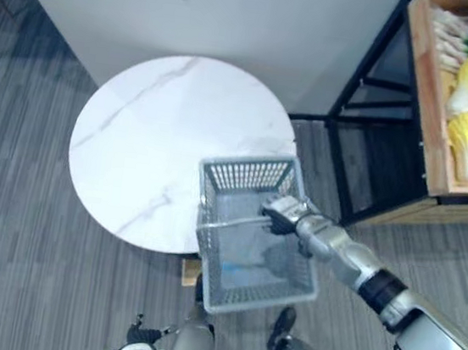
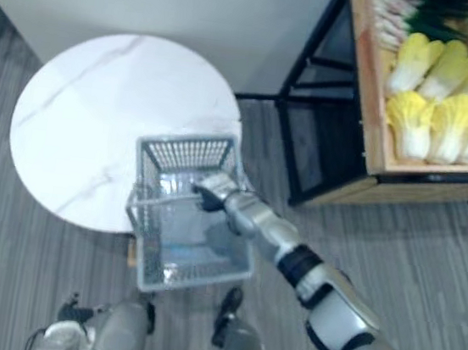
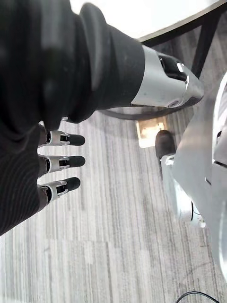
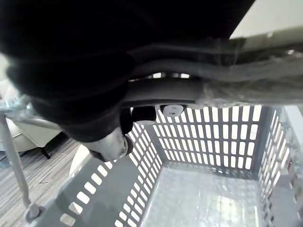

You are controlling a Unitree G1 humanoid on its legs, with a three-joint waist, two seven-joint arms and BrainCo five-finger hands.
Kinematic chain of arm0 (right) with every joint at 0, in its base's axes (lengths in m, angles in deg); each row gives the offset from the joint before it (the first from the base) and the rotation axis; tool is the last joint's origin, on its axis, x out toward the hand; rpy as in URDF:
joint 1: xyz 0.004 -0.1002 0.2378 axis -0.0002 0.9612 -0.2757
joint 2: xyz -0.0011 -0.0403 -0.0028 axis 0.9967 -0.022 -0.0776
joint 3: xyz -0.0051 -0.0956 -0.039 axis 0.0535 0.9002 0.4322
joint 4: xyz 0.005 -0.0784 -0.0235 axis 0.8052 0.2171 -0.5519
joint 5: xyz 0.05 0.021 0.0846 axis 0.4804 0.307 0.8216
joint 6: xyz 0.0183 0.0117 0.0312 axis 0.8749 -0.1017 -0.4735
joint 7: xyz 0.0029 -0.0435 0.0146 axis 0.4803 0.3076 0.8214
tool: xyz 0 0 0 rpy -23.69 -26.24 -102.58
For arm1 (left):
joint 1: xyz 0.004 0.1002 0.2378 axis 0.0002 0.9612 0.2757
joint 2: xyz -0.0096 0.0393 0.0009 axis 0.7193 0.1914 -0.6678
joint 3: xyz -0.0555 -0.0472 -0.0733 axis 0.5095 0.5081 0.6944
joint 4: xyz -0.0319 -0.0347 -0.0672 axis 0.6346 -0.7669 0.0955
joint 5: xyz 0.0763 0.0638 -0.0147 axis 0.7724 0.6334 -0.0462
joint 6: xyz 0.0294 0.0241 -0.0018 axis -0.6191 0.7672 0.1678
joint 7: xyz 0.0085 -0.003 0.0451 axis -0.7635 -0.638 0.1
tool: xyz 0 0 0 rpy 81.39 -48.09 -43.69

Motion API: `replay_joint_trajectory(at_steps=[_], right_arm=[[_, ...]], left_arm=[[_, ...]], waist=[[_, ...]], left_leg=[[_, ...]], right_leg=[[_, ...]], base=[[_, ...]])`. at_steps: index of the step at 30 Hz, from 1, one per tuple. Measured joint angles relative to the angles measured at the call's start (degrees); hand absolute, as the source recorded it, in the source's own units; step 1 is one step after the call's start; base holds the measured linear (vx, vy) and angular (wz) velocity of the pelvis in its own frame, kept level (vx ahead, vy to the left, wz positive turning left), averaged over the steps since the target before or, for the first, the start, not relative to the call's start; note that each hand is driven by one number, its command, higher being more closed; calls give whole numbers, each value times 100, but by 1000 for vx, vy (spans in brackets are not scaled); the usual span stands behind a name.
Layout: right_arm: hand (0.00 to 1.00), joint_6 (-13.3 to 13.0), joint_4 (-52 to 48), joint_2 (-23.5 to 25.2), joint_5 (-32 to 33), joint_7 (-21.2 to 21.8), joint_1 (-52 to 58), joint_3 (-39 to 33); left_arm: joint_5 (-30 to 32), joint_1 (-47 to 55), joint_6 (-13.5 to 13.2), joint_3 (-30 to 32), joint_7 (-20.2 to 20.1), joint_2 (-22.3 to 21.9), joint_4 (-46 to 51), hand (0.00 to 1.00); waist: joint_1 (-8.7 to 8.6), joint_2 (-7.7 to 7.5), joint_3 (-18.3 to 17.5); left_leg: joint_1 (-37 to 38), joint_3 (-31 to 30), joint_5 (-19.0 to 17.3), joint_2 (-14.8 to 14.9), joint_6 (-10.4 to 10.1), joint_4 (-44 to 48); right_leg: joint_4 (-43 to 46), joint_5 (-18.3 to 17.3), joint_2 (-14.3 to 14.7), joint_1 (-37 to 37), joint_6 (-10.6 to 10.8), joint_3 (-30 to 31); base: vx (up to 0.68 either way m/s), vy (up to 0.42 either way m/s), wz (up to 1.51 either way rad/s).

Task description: Pick vegetable in the basket

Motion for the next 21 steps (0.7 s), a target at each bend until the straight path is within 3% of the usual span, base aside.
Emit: replay_joint_trajectory(at_steps=[2,7,12,19,21], right_arm=[[100,-8,-249,-188,19,36,149,-2],[100,-27,-652,-565,75,42,630,-54],[100,-61,-950,-910,79,43,1104,-210],[100,-228,-1118,-1356,83,-9,2496,-1502],[100,-247,-1258,-1477,72,-74,3175,-2321]], left_arm=[[108,161,10,2,-20,22,-11,0],[217,318,37,-15,-90,23,-74,0],[220,410,84,-16,-181,-1,-69,0],[401,614,87,-75,-243,-124,-100,0],[407,676,86,-92,-271,-158,-96,0]], waist=[[-150,-19,-175],[-199,11,-548],[-326,121,-703],[-450,355,-886],[-503,404,-918]], left_leg=[[117,87,-40,22,14,-6],[302,246,-135,43,1,1],[357,247,-178,11,54,3],[656,230,-281,-68,137,5],[728,240,-323,-140,163,7]], right_leg=[[-98,22,37,107,41,68],[-317,70,94,270,98,212],[-559,206,102,467,93,209],[-689,227,71,812,111,186],[-647,220,14,854,122,185]], base=[[30,-4,-18],[58,-2,-16],[82,5,-1],[52,11,1],[9,39,-1]])
